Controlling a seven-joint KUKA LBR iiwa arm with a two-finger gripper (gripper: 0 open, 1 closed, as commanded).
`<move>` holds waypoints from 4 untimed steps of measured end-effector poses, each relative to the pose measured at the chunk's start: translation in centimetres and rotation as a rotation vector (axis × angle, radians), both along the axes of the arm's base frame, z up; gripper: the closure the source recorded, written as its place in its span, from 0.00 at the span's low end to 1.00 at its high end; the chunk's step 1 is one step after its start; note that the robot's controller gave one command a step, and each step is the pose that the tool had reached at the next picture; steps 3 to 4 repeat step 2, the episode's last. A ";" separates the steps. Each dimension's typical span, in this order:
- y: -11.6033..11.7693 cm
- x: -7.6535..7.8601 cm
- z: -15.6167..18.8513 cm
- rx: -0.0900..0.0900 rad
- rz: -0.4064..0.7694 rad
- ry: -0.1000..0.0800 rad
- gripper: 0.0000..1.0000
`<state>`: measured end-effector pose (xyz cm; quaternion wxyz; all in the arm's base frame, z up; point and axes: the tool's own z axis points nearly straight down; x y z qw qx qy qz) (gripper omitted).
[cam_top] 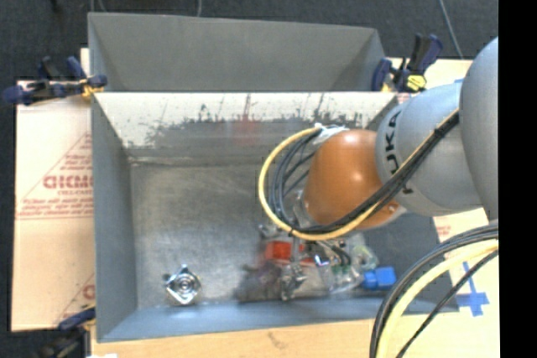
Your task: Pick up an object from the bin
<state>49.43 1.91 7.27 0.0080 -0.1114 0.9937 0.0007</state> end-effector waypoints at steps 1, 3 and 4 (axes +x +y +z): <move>-0.1 0.2 0.3 0.000 -0.003 -0.003 1.00; -0.2 -1.1 17.5 -0.006 0.198 0.005 1.00; -0.2 -1.1 17.5 -0.006 0.198 0.005 1.00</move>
Offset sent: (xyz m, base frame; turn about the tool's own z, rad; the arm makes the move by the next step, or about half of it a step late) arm 0.0000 0.0000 0.0000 0.0000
